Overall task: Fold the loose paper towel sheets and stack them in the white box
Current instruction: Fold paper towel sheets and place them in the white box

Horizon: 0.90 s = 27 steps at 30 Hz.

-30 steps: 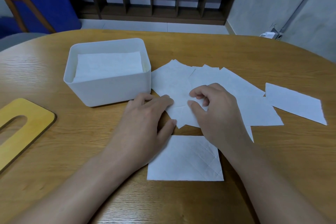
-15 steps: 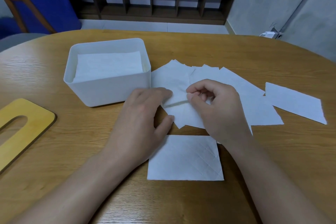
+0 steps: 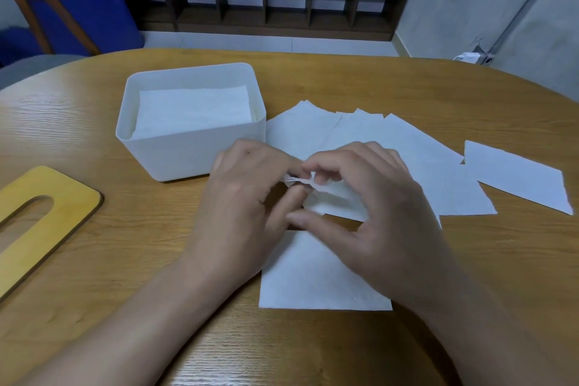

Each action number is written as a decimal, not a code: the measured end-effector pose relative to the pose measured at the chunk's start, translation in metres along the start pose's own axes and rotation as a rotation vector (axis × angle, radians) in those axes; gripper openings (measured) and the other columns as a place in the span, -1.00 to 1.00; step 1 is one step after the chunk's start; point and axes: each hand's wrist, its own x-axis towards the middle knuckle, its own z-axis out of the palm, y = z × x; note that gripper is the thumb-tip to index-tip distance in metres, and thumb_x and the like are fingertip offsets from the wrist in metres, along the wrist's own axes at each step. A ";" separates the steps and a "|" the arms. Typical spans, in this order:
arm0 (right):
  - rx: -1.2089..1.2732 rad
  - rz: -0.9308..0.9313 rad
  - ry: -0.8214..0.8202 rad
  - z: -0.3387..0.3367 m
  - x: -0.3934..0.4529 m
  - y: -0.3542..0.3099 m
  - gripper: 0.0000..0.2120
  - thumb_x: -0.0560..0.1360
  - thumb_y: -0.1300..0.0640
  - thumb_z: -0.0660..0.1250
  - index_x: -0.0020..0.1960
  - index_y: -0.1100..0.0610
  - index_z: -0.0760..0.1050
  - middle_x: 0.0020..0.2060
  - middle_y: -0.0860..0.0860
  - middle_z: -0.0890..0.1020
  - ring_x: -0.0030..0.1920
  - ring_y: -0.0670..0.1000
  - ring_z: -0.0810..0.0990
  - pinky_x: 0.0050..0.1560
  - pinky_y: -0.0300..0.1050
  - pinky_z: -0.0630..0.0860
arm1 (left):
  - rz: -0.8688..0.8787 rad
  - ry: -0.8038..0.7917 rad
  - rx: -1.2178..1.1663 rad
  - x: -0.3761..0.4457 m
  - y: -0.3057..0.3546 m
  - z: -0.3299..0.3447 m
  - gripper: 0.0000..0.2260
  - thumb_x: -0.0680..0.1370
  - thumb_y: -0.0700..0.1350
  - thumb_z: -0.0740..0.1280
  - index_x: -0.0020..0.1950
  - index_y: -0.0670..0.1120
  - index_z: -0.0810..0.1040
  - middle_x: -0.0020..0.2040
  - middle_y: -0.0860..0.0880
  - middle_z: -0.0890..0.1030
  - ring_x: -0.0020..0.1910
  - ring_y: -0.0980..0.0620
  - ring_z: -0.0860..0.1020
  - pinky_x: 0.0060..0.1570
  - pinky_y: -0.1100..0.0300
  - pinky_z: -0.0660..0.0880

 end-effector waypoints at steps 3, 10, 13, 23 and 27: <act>-0.016 -0.014 0.097 -0.002 0.000 0.010 -0.94 0.66 0.09 0.50 0.10 0.05 0.68 -0.07 -0.12 0.64 0.00 -0.04 0.60 0.01 -0.05 0.50 | -0.112 0.004 -0.110 -0.001 0.002 -0.002 -0.85 0.64 0.01 0.53 0.16 0.10 0.61 0.07 0.19 0.59 0.19 0.13 0.53 0.19 0.25 0.40; 0.278 0.078 0.149 -0.006 0.000 0.010 -0.92 0.67 0.29 0.44 0.02 0.15 0.66 -0.09 -0.05 0.68 0.01 0.03 0.67 0.04 -0.16 0.56 | -0.175 -0.052 -0.180 0.000 0.001 -0.002 -0.81 0.63 -0.04 0.53 0.22 0.14 0.65 0.13 0.28 0.63 0.27 0.06 0.57 0.30 0.04 0.49; 0.466 0.196 0.245 -0.012 0.002 0.012 -0.90 0.69 0.29 0.41 0.03 0.14 0.62 -0.13 -0.11 0.67 -0.05 -0.01 0.66 0.02 -0.22 0.52 | -0.215 -0.038 -0.237 0.002 -0.001 -0.004 -0.88 0.69 -0.06 0.46 0.06 0.19 0.64 0.02 0.26 0.65 0.17 0.04 0.60 0.22 -0.06 0.51; 0.703 0.339 0.157 -0.029 -0.003 0.007 -0.65 0.62 0.07 0.51 0.36 0.03 0.54 -0.13 0.01 0.70 -0.18 0.05 0.71 -0.20 -0.10 0.59 | -0.235 -0.128 -0.335 0.010 0.021 -0.033 -0.88 0.70 -0.05 0.43 -0.02 0.05 0.71 -0.12 0.14 0.72 -0.15 0.10 0.67 -0.21 0.25 0.50; 0.461 0.394 -0.069 -0.041 -0.013 0.013 -0.87 0.63 0.05 0.50 0.17 -0.07 0.66 -0.32 0.03 0.63 -0.37 0.15 0.56 -0.40 0.11 0.50 | -0.346 -0.250 -0.395 0.005 0.021 -0.038 -0.96 0.65 0.01 0.48 0.07 0.09 0.72 -0.10 0.09 0.74 -0.20 0.04 0.69 -0.22 0.05 0.60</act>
